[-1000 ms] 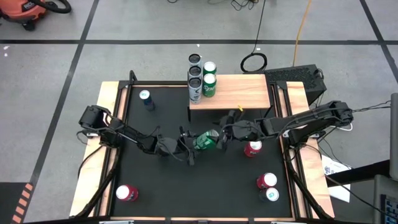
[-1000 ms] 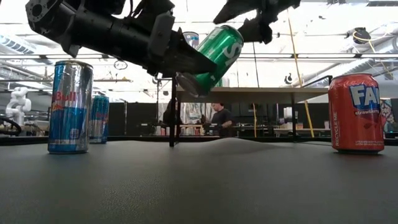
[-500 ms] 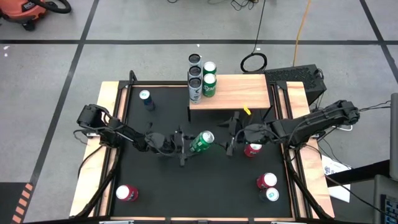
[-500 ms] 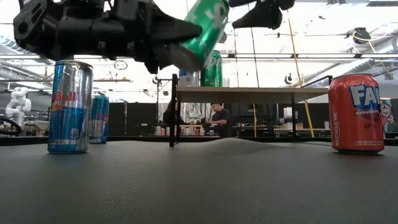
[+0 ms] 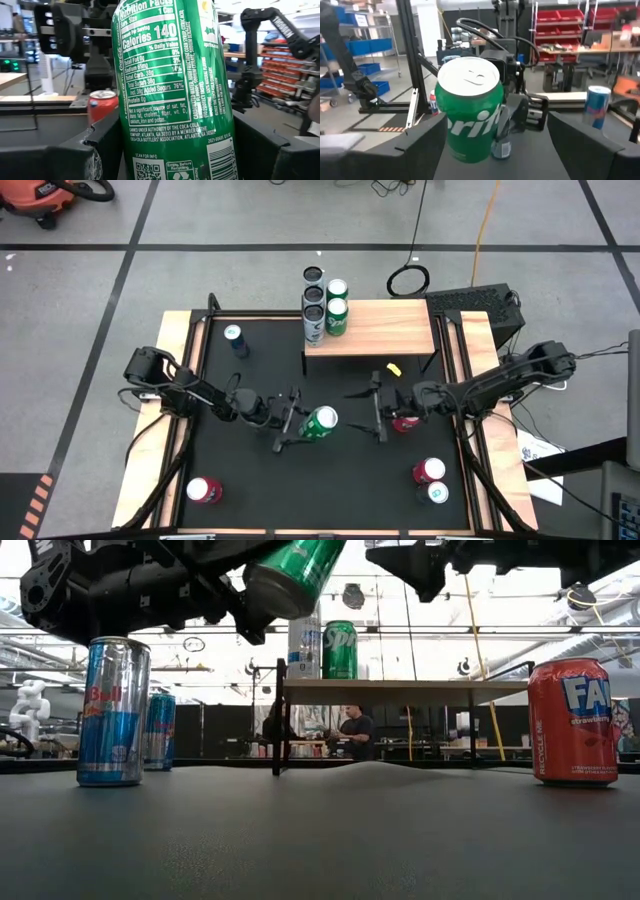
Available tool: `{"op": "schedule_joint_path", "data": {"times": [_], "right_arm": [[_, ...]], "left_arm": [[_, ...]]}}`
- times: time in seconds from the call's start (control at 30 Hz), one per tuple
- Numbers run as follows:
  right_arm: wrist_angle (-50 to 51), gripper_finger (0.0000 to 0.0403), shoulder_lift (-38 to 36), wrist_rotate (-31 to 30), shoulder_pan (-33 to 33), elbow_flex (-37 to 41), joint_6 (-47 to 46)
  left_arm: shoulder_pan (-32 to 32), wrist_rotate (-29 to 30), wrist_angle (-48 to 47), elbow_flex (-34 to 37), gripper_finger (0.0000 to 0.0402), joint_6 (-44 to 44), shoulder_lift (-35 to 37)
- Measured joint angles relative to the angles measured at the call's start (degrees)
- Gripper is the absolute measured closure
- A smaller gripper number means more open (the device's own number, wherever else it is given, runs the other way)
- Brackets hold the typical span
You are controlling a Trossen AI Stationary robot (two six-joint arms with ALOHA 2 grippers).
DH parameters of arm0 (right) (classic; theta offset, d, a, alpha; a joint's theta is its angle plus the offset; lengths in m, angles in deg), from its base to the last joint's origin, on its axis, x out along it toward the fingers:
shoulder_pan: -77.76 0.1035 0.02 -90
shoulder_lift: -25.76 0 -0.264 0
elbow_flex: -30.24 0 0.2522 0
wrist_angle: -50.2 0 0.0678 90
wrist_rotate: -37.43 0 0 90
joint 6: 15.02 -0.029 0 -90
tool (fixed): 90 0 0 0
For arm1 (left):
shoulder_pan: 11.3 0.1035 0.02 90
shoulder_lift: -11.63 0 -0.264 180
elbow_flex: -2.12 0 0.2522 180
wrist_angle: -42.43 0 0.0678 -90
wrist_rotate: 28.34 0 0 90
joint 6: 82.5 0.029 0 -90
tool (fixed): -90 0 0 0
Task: Place canned beverage on shelf
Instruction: Put the green soda can on the shelf aligned with the other green soda can
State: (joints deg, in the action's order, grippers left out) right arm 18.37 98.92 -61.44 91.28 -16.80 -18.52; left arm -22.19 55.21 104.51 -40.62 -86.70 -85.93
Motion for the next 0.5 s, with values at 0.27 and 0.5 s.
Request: {"op": "schedule_joint_path", "data": {"times": [0.27,0.5], "right_arm": [[-3.5,0.0059,6.9,8.6,0.0,-4.7,6.2],[-2.7,0.0036,12.2,9.5,-1.7,-9.5,5.1]], "left_arm": [[0.1,-1.6,0.4,-0.1,0.0119,0.0,-0.1],[0.0,-4.8,0.3,-0.1,0.0119,-1.4,-0.1]]}}
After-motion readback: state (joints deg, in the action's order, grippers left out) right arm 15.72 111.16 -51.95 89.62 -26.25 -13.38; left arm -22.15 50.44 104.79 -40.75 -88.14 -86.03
